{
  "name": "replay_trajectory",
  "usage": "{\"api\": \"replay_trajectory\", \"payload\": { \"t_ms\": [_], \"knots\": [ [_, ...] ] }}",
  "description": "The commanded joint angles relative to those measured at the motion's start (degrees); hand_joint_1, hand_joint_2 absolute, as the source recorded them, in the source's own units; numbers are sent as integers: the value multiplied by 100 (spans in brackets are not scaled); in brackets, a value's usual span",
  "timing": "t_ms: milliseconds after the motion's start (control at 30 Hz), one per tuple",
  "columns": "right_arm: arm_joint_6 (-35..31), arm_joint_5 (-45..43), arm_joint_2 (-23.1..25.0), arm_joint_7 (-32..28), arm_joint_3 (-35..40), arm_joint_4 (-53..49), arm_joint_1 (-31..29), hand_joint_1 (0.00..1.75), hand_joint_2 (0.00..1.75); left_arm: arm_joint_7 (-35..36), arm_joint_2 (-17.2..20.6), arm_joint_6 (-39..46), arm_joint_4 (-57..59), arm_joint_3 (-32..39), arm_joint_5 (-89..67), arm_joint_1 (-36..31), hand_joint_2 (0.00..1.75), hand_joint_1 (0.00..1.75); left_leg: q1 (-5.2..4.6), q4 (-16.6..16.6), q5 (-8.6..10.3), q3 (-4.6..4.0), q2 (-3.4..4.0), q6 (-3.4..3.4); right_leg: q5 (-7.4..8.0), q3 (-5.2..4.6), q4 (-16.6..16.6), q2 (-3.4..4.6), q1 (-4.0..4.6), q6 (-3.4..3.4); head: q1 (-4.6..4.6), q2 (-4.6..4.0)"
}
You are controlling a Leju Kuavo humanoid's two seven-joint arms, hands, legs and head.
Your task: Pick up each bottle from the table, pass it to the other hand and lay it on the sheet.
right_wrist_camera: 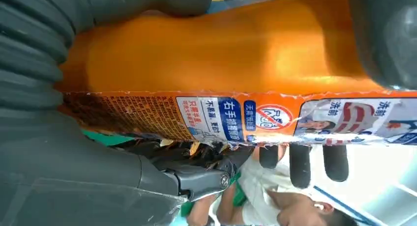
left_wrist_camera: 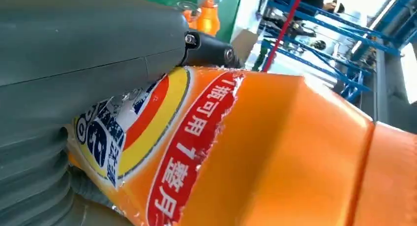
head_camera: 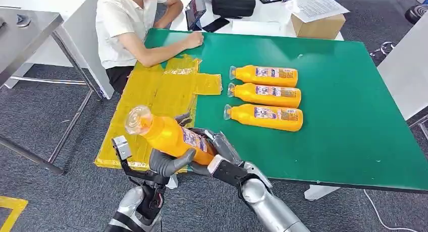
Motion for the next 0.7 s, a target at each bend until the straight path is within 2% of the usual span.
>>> {"api": "replay_trajectory", "payload": {
  "t_ms": [33, 133, 167, 367, 433, 533, 600, 633, 667, 700],
  "knots": [
    [623, -274, 61, 2, 313, 610, -256, 0, 175, -30, 125, -401, 285, -294, 56, -259, 175, 175, 4, -4, -5, 17, 4, -8, -3, 16, -5, 6, 4, -9, 0, 0],
    [945, -416, 58, -194, 343, 649, -153, 0, 175, -33, 133, -783, 245, -248, 243, -249, 175, 175, 8, -5, -11, 31, 5, -13, -8, 31, -6, 7, 8, -14, 2, 0],
    [952, -421, 68, -250, 336, 637, -100, 0, 0, 2, 119, -825, 253, -186, 311, -247, 175, 175, 6, -5, -6, 21, 1, -9, -5, 21, -5, 3, 6, -10, -2, 0],
    [682, -585, 30, -363, 103, 148, 539, 0, 0, 105, 209, -212, 146, 370, 479, -273, 175, 175, 12, -9, -9, 32, -6, -13, -9, 32, -13, -3, 12, -15, -2, 0],
    [297, -475, -22, -363, 2, 41, 696, 0, 0, 59, 278, 12, -31, 479, 268, -267, 175, 175, 7, -4, -3, 13, -8, -8, -6, 14, -5, -7, 7, -9, 0, 0],
    [159, -427, -59, -363, -10, -28, 734, 0, 0, 33, 308, 67, -103, 534, 216, -270, 175, 175, 10, -4, -10, 24, -4, -13, -11, 24, -5, -1, 9, -14, -2, 0],
    [-740, 202, -55, -363, -117, -30, 813, 0, 0, -142, 332, 483, -196, 611, -216, -235, 175, 175, 11, -2, -9, 21, -2, -12, -9, 21, -4, -1, 11, -13, 0, 0],
    [-1202, 475, -75, -363, -116, -183, 917, 0, 175, -203, 375, 804, -203, 676, -463, -246, 175, 175, 10, -3, -11, 28, -3, -14, -12, 28, -4, -1, 9, -16, 0, 0],
    [-1843, 557, -116, -363, -178, -620, 1143, 0, 175, -182, 496, 1900, 63, 748, -1326, -416, 175, 175, 11, -1, -13, 28, -4, -15, -13, 29, -3, -2, 11, -17, 0, 0],
    [-2128, 607, -143, -363, -196, -830, 1267, 0, 175, -252, 559, 2269, 226, 821, -1640, -540, 175, 175, 12, -2, -9, 22, -4, -14, -10, 23, -5, -2, 12, -15, -2, 0]
  ]
}}
